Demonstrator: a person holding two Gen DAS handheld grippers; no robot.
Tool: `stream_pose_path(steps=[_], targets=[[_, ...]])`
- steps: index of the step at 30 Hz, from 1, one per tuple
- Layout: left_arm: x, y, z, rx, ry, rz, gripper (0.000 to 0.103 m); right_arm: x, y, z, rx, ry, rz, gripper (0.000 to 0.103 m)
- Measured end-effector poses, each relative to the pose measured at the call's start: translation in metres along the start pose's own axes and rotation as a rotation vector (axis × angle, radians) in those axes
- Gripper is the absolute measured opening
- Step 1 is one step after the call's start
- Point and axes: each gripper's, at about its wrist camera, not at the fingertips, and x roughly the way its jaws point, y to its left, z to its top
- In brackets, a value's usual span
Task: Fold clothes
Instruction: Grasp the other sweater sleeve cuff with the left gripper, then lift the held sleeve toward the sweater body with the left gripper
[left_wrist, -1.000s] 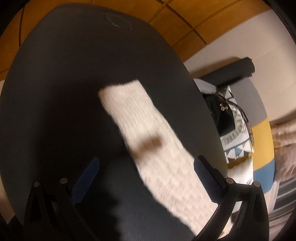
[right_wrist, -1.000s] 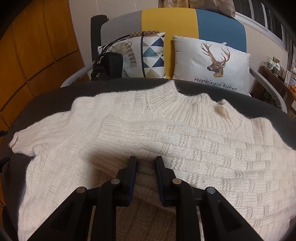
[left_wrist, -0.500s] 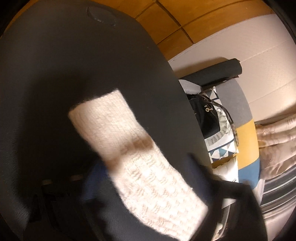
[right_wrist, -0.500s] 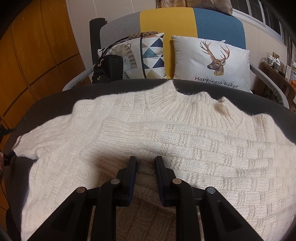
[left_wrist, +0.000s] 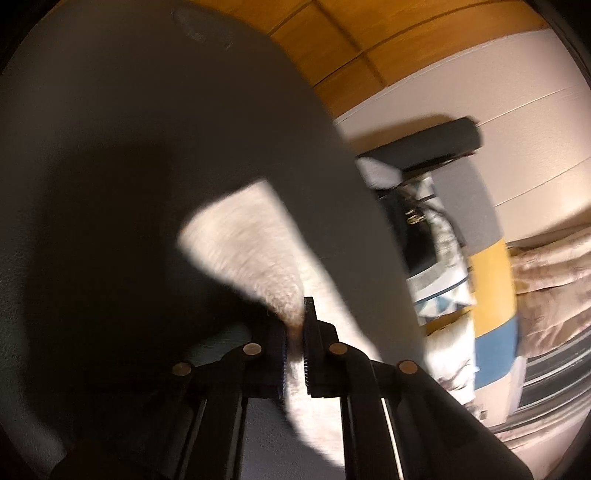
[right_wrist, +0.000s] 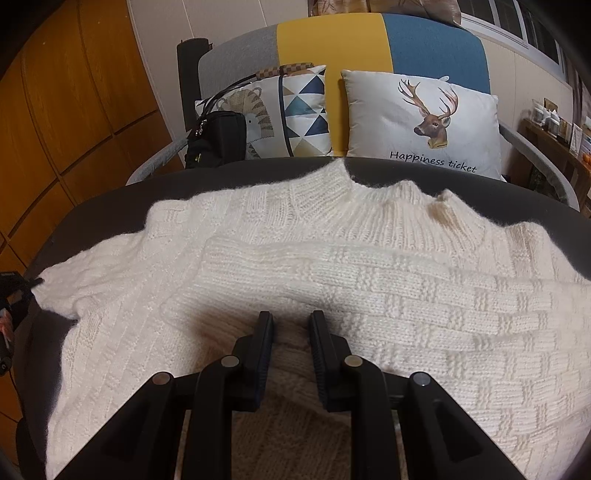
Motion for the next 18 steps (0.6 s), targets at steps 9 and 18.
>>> stream_pose_path(steps=[9,18], targets=[[-0.049,-0.174,-0.051,0.343,-0.011,-0.299,0.006,-0.040,-0.036,0.003,0.197,-0.007,0.107,0.022],[-0.050,-0.314,-0.205,0.692,0.160,-0.493,0.006,-0.092,-0.103,-0.039,0.463,-0.012,0.185,0.022]])
